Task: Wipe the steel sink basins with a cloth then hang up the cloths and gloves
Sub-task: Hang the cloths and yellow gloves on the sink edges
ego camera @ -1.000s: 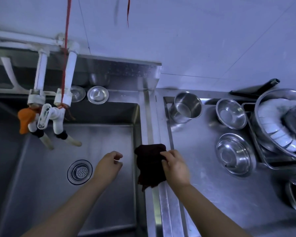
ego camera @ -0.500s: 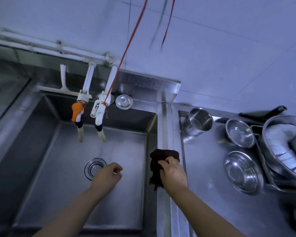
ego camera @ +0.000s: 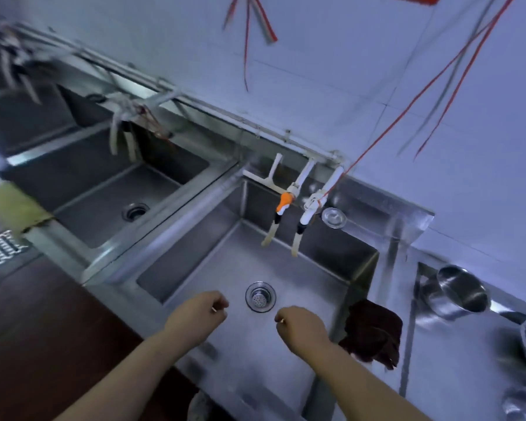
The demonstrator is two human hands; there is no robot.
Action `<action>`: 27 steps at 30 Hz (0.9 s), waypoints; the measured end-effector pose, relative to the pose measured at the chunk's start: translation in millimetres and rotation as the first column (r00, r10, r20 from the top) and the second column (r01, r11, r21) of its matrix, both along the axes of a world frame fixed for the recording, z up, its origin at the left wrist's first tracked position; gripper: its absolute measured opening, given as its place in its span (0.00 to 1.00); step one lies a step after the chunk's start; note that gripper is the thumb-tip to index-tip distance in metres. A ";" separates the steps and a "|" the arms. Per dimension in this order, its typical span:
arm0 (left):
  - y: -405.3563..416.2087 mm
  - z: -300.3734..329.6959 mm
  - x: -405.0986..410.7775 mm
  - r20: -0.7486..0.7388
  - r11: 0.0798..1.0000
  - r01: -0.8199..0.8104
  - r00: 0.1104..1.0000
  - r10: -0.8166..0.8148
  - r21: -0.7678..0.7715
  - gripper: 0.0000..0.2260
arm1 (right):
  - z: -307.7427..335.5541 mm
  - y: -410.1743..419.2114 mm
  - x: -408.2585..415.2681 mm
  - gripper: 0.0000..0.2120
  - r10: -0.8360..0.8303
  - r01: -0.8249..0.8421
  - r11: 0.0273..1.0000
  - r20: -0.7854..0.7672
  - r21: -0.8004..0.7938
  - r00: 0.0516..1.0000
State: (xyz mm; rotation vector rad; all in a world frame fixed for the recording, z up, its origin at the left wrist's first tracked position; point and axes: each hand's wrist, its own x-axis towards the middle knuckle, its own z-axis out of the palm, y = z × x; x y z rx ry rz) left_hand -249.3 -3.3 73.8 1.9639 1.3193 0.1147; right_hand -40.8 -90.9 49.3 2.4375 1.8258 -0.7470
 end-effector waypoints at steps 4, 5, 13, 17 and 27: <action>13.5 19.2 -73.3 0.020 0.985 -0.162 0.987 0.161 0.059 0.08 | 14.3 37.3 -55.1 0.11 0.123 -0.123 0.992 -0.015 0.004 0.992; 18.1 21.9 -90.4 0.028 0.978 -0.194 0.981 0.193 0.074 0.09 | 16.9 47.3 -69.6 0.11 0.143 -0.143 0.990 -0.027 0.012 0.989; 74.5 20.3 -222.1 0.115 0.936 -0.342 0.936 0.333 0.079 0.07 | 31.1 140.1 -194.5 0.14 0.280 -0.279 0.959 -0.034 0.050 0.959; 120.3 16.3 -309.8 0.096 0.924 -0.366 0.929 0.357 0.112 0.04 | 31.1 199.3 -274.6 0.12 0.278 -0.276 0.959 -0.034 0.058 0.960; 207.7 -0.3 -477.0 0.036 0.858 -0.509 0.861 0.508 0.064 0.06 | 25.8 302.3 -428.9 0.12 0.256 -0.246 0.966 -0.157 0.080 0.954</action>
